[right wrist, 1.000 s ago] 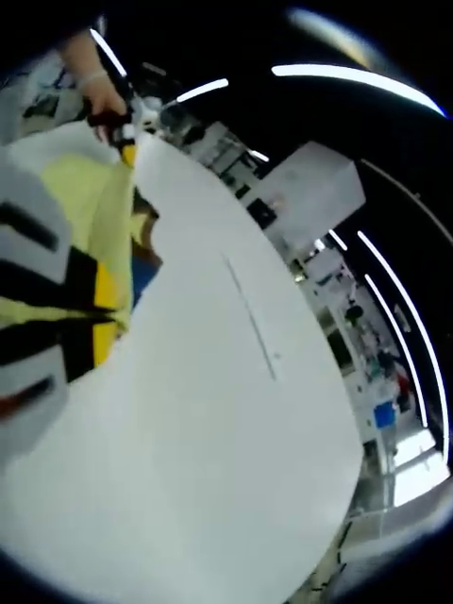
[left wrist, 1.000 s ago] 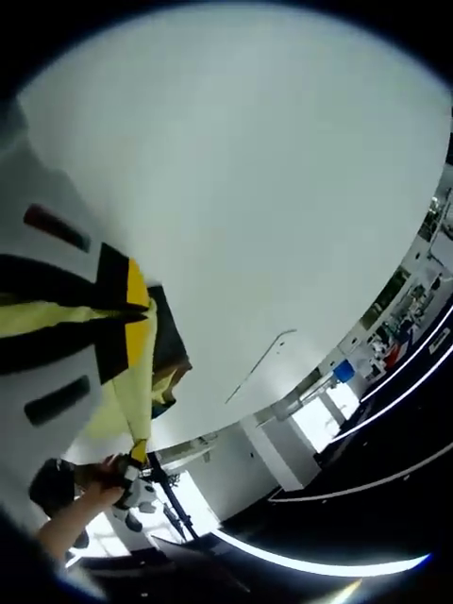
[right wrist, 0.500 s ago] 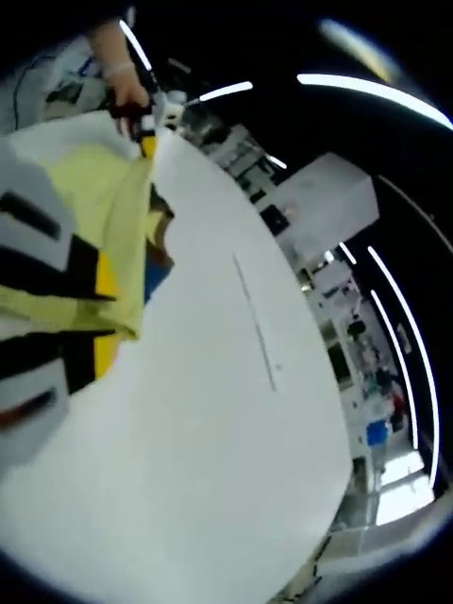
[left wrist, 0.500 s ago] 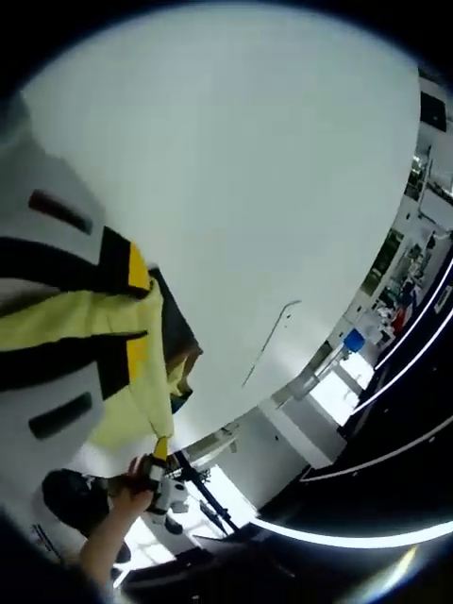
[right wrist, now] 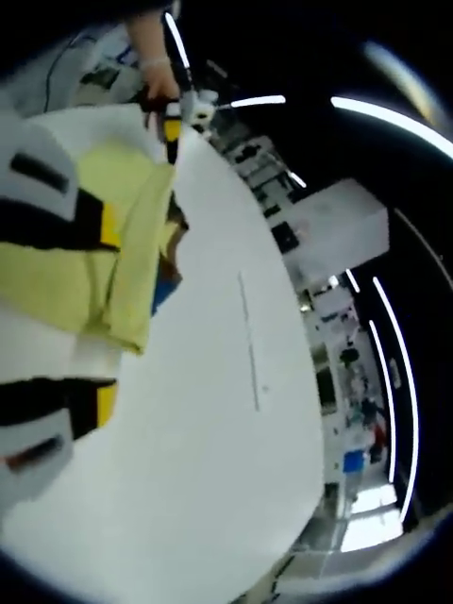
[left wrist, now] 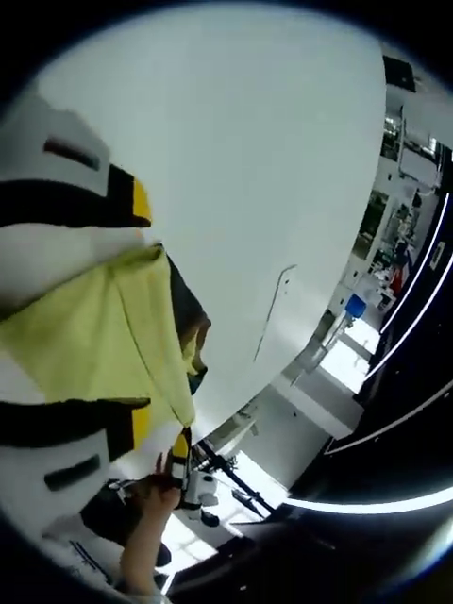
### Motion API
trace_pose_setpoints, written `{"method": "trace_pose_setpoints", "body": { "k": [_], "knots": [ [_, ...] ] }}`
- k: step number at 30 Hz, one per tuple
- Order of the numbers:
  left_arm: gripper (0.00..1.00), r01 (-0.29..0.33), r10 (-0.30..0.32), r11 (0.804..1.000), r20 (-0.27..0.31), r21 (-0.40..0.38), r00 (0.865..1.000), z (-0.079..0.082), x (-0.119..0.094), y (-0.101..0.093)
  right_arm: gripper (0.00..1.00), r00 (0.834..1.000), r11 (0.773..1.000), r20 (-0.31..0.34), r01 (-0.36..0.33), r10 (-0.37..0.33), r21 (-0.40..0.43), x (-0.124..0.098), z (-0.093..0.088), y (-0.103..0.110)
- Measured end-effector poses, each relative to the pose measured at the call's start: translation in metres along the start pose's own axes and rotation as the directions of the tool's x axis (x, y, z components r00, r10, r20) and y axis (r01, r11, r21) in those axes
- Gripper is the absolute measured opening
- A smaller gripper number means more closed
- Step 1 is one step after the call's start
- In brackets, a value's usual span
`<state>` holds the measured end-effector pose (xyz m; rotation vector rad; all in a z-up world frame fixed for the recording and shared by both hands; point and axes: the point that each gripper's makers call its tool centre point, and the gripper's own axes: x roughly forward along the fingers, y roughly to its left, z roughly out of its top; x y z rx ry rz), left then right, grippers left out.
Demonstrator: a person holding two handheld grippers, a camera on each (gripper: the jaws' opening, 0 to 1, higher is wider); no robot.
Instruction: Fold the garment on the visible template until the final outline fits inside the template.
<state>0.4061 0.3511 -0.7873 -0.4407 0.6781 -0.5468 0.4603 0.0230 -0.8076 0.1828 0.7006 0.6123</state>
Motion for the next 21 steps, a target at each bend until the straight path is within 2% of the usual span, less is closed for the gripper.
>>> {"method": "trace_pose_setpoints", "body": {
  "k": [4, 11, 16, 21],
  "knots": [
    [0.83, 0.013, -0.012, 0.999, -0.025, 0.051, 1.0, -0.006, -0.004, -0.005, 0.68, 1.0, 0.999, 0.018, -0.009, 0.01, -0.032, -0.002, 0.004, 0.001],
    [0.93, 0.064, -0.061, 0.996, -0.049, 0.069, 0.997, -0.007, -0.003, -0.008, 0.86, 0.998, 0.997, 0.047, -0.047, 0.05, -0.056, -0.006, 0.008, 0.015],
    [0.93, 0.099, -0.092, 0.99, -0.081, 0.096, 0.992, -0.016, 0.0, -0.024, 0.87, 0.996, 0.995, 0.039, -0.076, 0.079, -0.06, -0.006, 0.004, 0.025],
    [0.92, 0.118, -0.109, 0.988, -0.092, 0.1, 0.99, -0.016, 0.006, -0.025, 0.84, 0.993, 0.992, 0.028, -0.116, 0.118, -0.055, -0.002, 0.001, 0.034]
  ]
}}
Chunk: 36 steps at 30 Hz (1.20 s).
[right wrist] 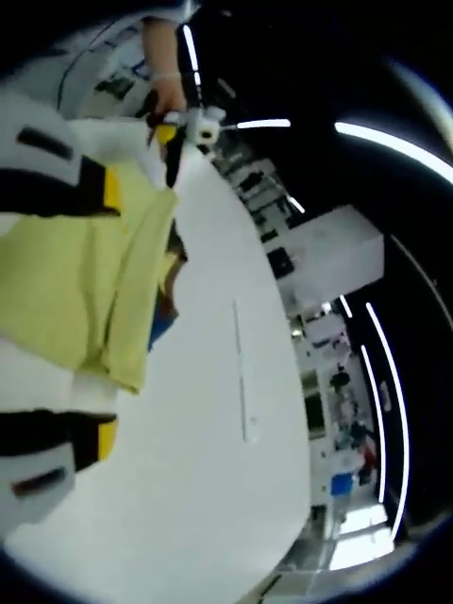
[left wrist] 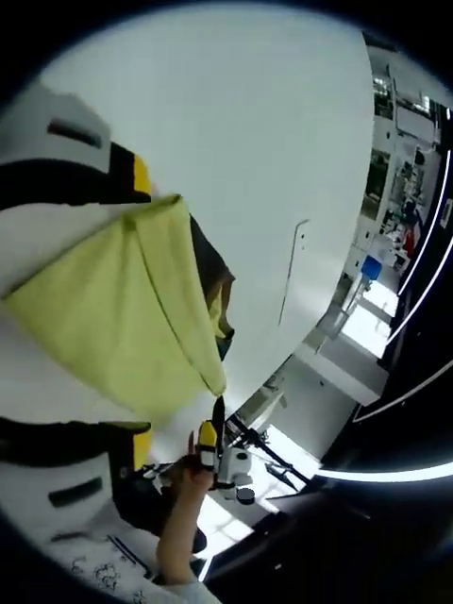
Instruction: Fold the garment on the visible template until the final outline fits inside the template.
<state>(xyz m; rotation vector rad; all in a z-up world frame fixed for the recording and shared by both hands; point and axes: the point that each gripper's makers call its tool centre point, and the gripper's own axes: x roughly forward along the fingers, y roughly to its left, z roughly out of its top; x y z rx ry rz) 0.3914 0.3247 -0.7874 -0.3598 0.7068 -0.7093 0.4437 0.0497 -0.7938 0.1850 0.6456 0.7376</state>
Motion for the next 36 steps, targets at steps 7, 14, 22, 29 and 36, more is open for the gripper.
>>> {"method": "trace_pose_setpoints", "body": {
  "k": [7, 14, 22, 29, 36],
  "knots": [
    [0.9, 0.012, -0.012, 1.0, 0.016, -0.02, 1.0, 0.001, 0.004, -0.006, 0.83, 0.999, 0.999, 0.007, -0.036, 0.036, -0.002, 0.005, 0.001, 0.01],
    [0.89, 0.023, -0.023, 0.999, 0.01, -0.034, 1.0, -0.005, 0.012, -0.005, 0.81, 0.998, 0.998, -0.014, -0.06, 0.06, 0.006, 0.011, -0.006, 0.016],
    [0.87, 0.061, -0.06, 0.997, 0.019, -0.048, 0.998, -0.002, 0.021, -0.012, 0.76, 0.994, 0.994, -0.022, -0.108, 0.109, 0.016, 0.025, -0.005, 0.027],
    [0.86, 0.051, -0.052, 0.997, -0.001, -0.049, 0.999, -0.001, 0.029, -0.006, 0.73, 0.992, 0.993, -0.05, -0.115, 0.116, 0.022, 0.037, -0.013, 0.027],
    [0.85, 0.077, -0.075, 0.996, 0.023, -0.046, 0.997, 0.01, 0.037, -0.009, 0.73, 0.99, 0.99, -0.023, -0.139, 0.14, 0.022, 0.045, -0.003, 0.032]
  ]
}}
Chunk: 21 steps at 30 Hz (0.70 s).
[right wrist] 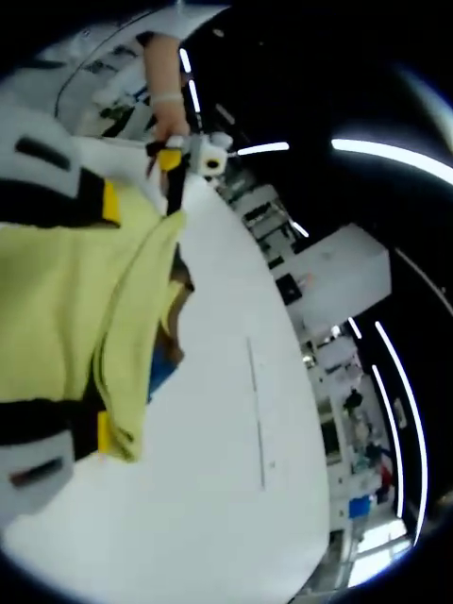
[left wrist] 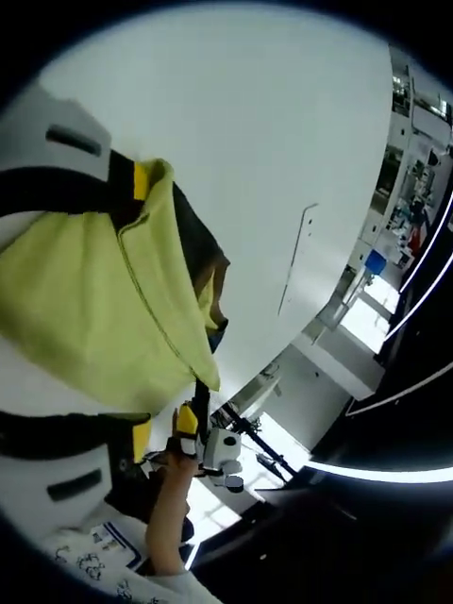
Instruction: Fold the garment on the visible template until the final outline fits inside the template.
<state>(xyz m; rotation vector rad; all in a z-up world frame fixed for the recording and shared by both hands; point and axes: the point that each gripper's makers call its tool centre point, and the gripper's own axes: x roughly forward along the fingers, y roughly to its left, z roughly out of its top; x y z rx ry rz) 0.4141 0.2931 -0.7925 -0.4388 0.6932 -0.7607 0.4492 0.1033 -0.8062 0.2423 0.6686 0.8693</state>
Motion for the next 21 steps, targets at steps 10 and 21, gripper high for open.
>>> {"method": "trace_pose_setpoints", "body": {
  "k": [10, 21],
  "knots": [
    [0.85, -0.08, 0.085, 0.995, 0.092, -0.054, 0.992, 0.024, 0.009, 0.032, 0.7, 0.998, 0.997, 0.026, 0.056, -0.058, 0.06, 0.016, 0.012, -0.03],
    [0.85, -0.09, 0.098, 0.993, 0.111, -0.079, 0.989, 0.025, 0.01, 0.038, 0.69, 0.996, 0.995, 0.051, 0.07, -0.073, 0.072, 0.017, 0.017, -0.039]
  ]
}}
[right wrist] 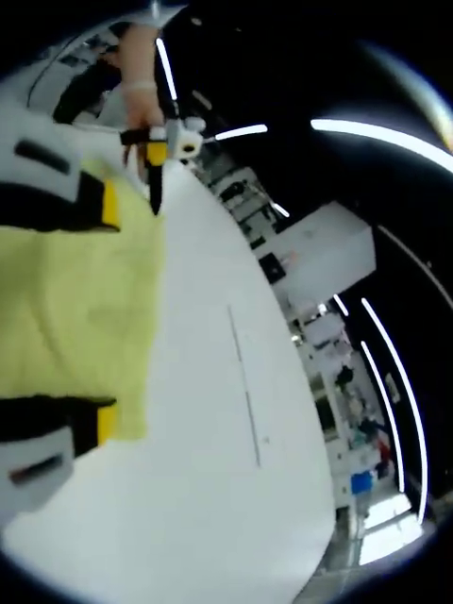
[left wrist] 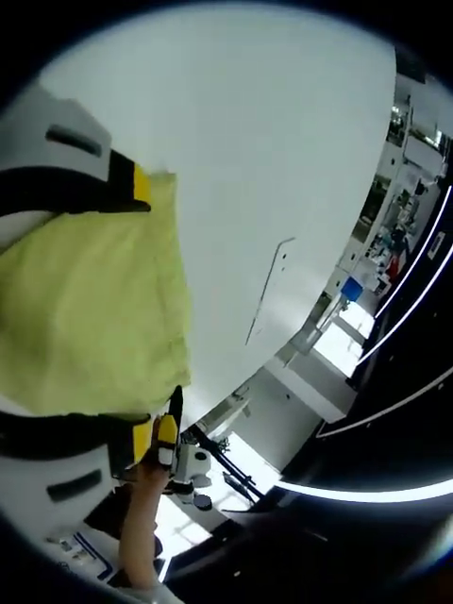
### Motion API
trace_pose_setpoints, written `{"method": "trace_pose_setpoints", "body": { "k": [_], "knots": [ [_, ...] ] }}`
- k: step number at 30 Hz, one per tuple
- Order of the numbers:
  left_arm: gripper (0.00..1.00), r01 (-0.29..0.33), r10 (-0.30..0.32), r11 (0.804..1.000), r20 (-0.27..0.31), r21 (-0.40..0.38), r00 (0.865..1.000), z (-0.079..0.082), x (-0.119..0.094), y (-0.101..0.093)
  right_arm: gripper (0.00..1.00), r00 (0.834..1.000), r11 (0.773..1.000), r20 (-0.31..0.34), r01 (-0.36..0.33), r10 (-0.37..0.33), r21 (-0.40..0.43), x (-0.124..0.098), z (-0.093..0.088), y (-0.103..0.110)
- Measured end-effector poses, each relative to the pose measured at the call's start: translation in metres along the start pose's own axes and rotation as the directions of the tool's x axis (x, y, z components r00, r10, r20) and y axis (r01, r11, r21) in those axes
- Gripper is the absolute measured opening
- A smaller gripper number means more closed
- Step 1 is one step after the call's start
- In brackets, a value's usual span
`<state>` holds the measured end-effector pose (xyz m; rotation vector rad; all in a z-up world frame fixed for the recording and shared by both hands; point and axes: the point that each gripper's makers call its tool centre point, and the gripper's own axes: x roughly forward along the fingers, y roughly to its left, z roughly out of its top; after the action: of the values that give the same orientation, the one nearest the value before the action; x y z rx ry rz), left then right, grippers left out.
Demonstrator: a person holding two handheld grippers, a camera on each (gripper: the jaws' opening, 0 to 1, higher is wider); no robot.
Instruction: Fold the garment on the visible template until the final outline fits inside the template.
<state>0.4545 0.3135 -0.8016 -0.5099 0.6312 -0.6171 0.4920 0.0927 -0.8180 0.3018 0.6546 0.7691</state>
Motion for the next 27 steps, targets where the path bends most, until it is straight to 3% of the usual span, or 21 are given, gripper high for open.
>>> {"method": "trace_pose_setpoints", "body": {
  "k": [3, 11, 20, 27],
  "knots": [
    [0.86, 0.0, 0.0, 1.0, 0.002, 0.001, 1.0, 0.0, -0.001, -0.001, 0.72, 1.0, 1.0, 0.002, -0.012, 0.012, 0.016, -0.002, 0.001, 0.003],
    [0.87, -0.002, 0.001, 0.999, 0.014, 0.032, 1.0, 0.004, -0.013, -0.006, 0.72, 1.0, 0.999, -0.003, 0.009, -0.009, -0.04, -0.018, 0.004, 0.0],
    [0.86, 0.003, 0.001, 0.993, -0.034, 0.122, 0.999, -0.01, -0.034, -0.007, 0.7, 1.0, 0.996, -0.02, 0.019, -0.021, -0.093, -0.048, -0.006, -0.001],
    [0.86, 0.005, 0.006, 0.988, -0.069, 0.155, 0.998, -0.025, -0.055, -0.009, 0.69, 0.999, 0.997, 0.0, 0.043, -0.043, -0.07, -0.076, -0.017, -0.001]
  ]
}}
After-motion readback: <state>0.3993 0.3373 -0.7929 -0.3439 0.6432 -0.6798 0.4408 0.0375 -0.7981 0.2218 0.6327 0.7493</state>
